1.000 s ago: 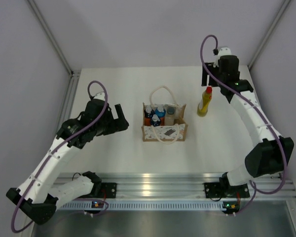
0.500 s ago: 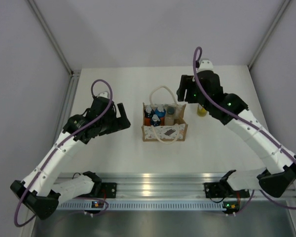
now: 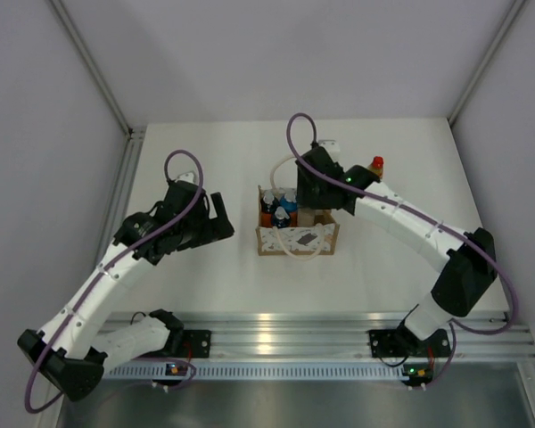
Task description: Take the personal care products out of the canvas bag
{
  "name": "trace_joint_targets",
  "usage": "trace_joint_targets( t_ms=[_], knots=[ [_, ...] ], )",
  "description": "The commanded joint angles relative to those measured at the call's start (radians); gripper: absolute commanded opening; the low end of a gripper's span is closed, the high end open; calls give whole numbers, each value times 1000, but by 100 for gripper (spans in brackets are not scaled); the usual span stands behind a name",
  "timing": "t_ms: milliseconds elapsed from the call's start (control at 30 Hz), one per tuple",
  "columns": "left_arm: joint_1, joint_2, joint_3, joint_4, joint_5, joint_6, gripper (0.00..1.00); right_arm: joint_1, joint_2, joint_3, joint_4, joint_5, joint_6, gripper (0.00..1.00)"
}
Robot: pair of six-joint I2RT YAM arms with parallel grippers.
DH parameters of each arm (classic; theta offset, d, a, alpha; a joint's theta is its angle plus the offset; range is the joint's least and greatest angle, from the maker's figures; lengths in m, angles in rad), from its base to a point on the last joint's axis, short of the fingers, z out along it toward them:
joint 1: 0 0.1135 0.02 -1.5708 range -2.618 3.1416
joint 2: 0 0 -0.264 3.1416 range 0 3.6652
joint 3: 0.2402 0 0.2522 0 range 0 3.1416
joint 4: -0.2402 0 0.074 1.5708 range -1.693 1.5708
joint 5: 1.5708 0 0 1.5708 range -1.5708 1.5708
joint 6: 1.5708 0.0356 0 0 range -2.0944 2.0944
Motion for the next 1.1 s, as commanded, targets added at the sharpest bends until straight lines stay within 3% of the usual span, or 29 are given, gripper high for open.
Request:
trace_joint_targets(
  t_ms=[0, 833, 1067],
  knots=[
    [-2, -28, -14, 6, -13, -1, 99, 34, 30, 37, -25, -5, 47, 61],
    [-4, -10, -2, 6, -30, 74, 99, 16, 180, 20, -17, 90, 78, 56],
    [-2, -16, -6, 6, -27, 82, 98, 13, 149, -74, 104, 85, 43, 51]
  ],
)
